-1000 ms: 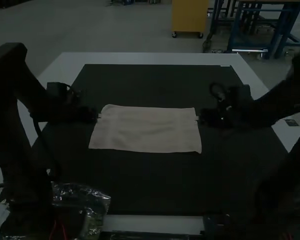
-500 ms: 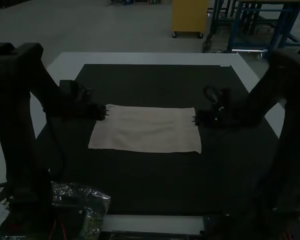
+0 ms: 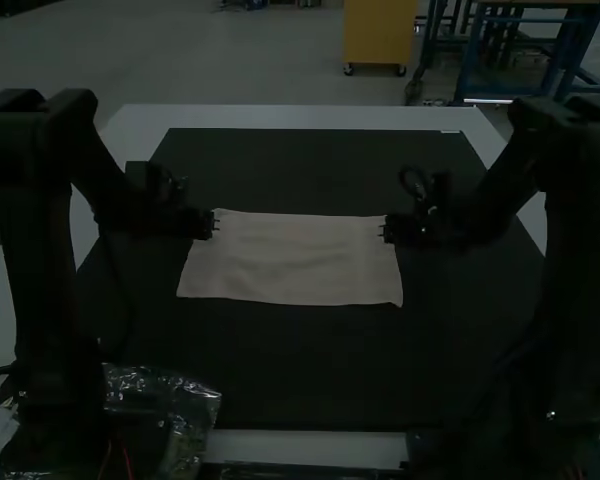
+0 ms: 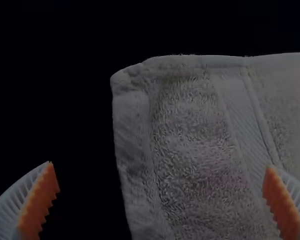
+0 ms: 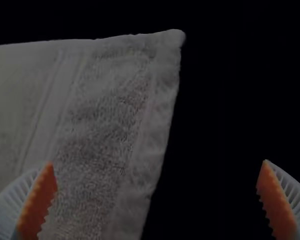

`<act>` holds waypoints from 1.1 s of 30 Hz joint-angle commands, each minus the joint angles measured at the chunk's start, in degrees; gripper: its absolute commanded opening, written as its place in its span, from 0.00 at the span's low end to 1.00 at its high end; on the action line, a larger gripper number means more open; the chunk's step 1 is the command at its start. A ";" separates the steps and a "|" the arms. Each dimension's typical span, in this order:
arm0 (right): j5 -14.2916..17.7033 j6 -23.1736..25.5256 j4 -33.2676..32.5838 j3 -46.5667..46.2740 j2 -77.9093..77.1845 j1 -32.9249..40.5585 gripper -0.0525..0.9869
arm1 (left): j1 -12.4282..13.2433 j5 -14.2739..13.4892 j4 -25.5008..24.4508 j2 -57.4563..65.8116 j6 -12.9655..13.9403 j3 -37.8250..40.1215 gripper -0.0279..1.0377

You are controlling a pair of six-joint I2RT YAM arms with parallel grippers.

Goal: Fold the towel.

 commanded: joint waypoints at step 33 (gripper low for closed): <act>-1.67 -3.45 1.32 5.14 5.41 1.98 0.03 | -0.21 -2.03 5.03 5.42 0.77 3.03 0.05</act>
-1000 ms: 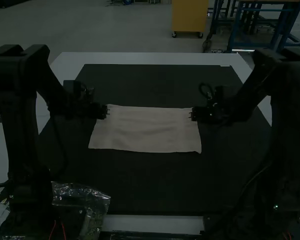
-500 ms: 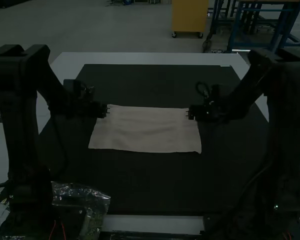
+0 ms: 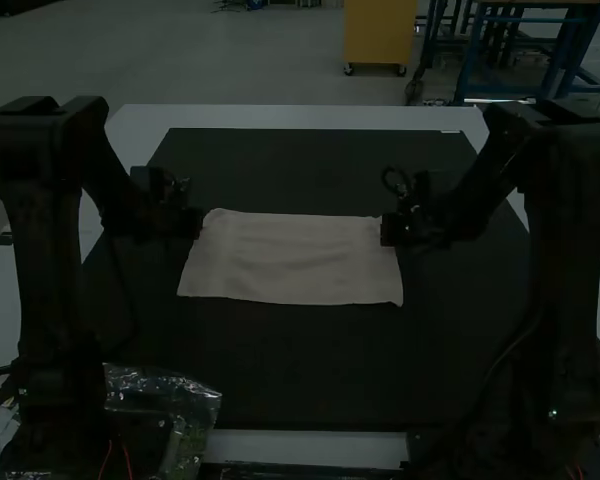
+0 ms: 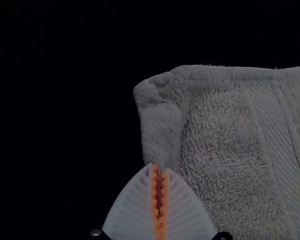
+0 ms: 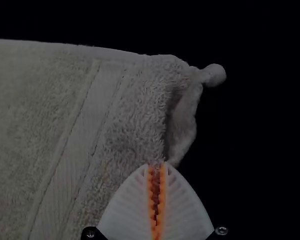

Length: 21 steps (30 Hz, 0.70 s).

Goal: Fold the towel.

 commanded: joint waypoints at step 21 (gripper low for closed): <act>-4.75 0.47 -5.03 -0.85 -11.39 -4.36 0.03 | 2.54 0.99 -12.99 -12.35 2.38 0.91 0.05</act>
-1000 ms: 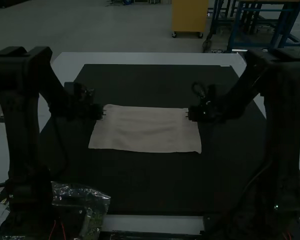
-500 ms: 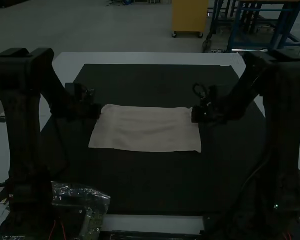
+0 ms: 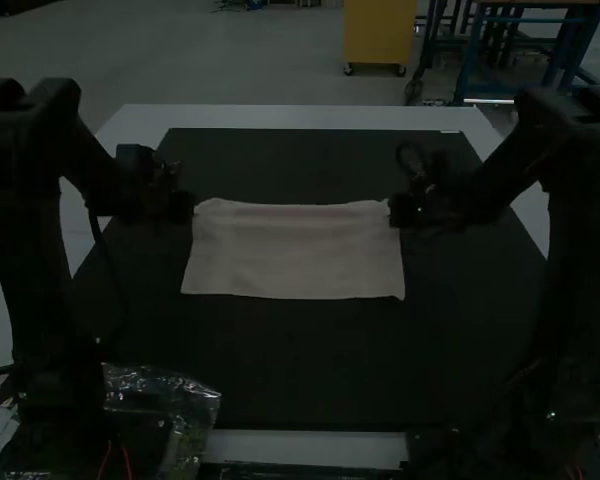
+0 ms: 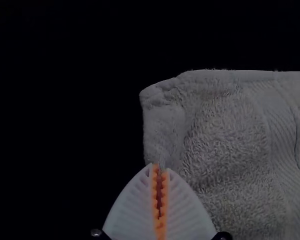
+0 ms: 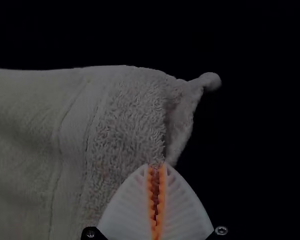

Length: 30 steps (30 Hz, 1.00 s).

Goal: Fold the towel.

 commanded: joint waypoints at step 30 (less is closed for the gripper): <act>-3.74 0.38 -15.07 -16.49 -23.35 -1.60 0.03 | 0.81 -1.07 -20.37 -25.77 7.61 -13.79 0.05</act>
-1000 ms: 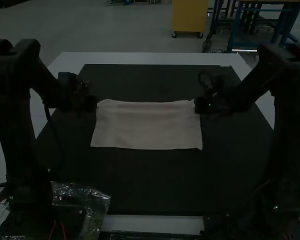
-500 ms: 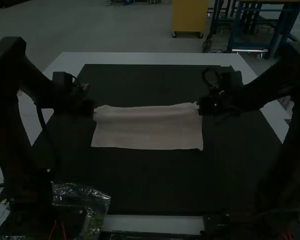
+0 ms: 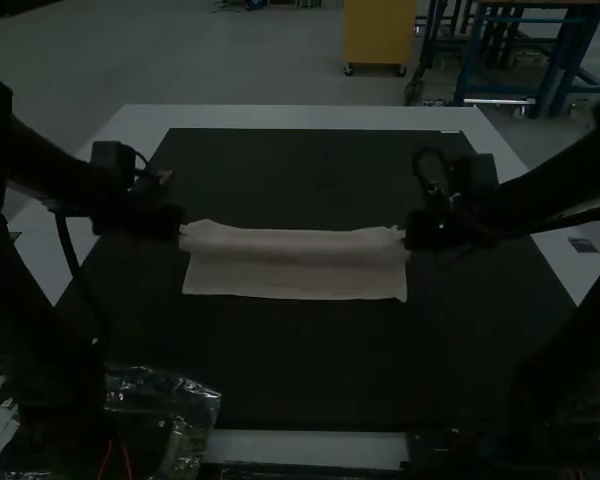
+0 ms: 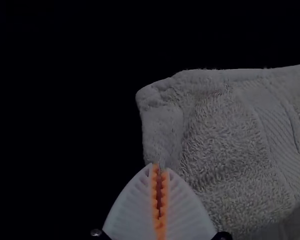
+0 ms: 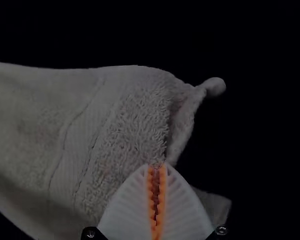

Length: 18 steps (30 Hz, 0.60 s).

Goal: Fold the towel.

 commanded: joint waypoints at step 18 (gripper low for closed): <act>2.62 -2.43 1.79 -8.60 -1.75 -1.63 0.03 | 0.72 -4.08 -1.27 -9.65 3.53 -9.60 0.05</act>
